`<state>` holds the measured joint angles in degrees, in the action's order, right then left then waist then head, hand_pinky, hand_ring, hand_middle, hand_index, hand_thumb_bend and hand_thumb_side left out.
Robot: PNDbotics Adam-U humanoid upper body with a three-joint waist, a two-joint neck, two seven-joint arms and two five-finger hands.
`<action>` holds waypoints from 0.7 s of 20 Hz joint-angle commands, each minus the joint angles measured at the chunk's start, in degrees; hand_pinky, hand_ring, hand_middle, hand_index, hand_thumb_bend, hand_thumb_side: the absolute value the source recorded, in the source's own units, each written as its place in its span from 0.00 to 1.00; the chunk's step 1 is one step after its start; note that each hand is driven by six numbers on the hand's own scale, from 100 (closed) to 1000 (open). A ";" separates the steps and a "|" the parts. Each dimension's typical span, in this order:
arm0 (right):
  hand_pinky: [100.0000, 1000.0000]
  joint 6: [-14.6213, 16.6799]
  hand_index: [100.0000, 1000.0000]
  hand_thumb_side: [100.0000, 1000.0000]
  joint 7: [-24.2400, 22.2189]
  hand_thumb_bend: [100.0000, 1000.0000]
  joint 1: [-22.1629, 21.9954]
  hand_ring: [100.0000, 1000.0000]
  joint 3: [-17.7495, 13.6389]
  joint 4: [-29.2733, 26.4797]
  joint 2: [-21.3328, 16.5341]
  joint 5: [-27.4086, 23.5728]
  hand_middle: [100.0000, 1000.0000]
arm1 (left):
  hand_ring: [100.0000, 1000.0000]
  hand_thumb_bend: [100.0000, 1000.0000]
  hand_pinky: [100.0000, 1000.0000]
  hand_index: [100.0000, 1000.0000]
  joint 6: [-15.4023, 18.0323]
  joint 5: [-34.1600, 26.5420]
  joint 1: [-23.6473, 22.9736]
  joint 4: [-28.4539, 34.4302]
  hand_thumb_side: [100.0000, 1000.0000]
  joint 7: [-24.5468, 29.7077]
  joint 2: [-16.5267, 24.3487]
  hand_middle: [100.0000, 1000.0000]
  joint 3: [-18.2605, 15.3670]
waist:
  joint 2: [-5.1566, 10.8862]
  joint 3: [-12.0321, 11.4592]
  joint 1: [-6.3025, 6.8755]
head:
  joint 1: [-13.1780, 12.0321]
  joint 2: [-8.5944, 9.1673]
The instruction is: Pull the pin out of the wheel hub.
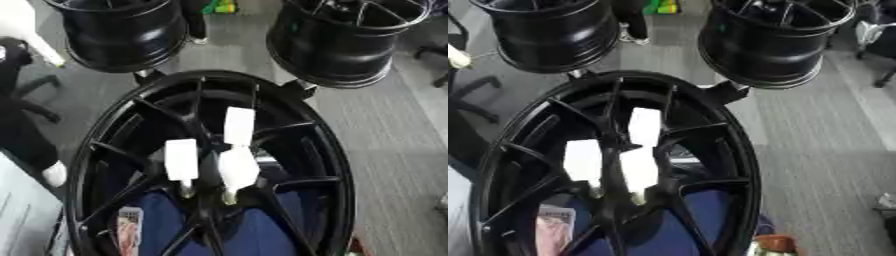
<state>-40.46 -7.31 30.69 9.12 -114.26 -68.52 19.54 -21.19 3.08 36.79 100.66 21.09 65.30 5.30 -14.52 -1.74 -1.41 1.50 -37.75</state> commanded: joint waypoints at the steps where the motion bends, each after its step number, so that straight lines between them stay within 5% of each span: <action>1: 0.87 -0.44 0.83 0.00 2.57 0.00 -0.41 0.79 -4.09 -0.33 -2.88 0.22 0.75 | 0.45 0.07 0.55 0.34 1.83 0.57 -0.32 -2.79 0.00 -1.02 2.58 0.32 -4.35 | 1.33 0.16 0.09 | -0.27 -0.08; 6: 0.87 -1.11 0.83 0.00 8.57 0.00 -1.72 0.78 -7.95 -0.33 -2.95 -1.93 0.74 | 0.47 0.08 0.57 0.39 4.63 0.88 -2.09 -4.34 0.00 2.00 2.74 0.35 -4.43 | 1.60 0.59 0.08 | -0.83 0.22; 8: 0.87 -0.92 0.83 0.00 10.09 0.00 -1.98 0.77 -8.64 -0.33 -2.95 -2.52 0.74 | 0.63 0.16 0.68 0.63 5.65 2.50 -2.88 -5.05 0.00 4.09 2.94 0.55 -4.40 | 1.59 0.77 0.07 | -0.90 0.47; 9: 0.87 -0.80 0.83 0.00 10.58 0.00 -2.12 0.77 -8.89 -0.33 -2.97 -2.76 0.74 | 0.78 0.29 0.78 0.79 6.34 3.72 -3.15 -5.34 0.22 5.17 3.00 0.72 -4.53 | 1.58 0.84 0.07 | -0.88 0.51; 11: 0.87 -0.66 0.83 0.00 11.41 0.00 -2.43 0.77 -9.44 -0.33 -2.96 -3.12 0.74 | 0.82 0.43 0.81 0.86 8.09 6.09 -3.34 -5.98 0.47 6.71 2.81 0.78 -5.23 | 1.59 0.91 0.08 | -0.84 0.55; 14: 0.87 -0.65 0.83 0.00 12.43 0.00 -2.92 0.77 -10.10 -0.33 -2.86 -3.57 0.73 | 0.82 0.46 0.81 0.86 10.32 8.11 -3.18 -6.49 0.50 7.05 2.45 0.78 -6.24 | 1.66 0.82 0.16 | -0.86 0.49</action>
<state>-41.11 4.46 27.41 0.34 -114.26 -68.92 16.48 -11.83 10.18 32.87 94.18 27.88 65.52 0.67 -14.08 -0.87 -1.41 0.69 -37.73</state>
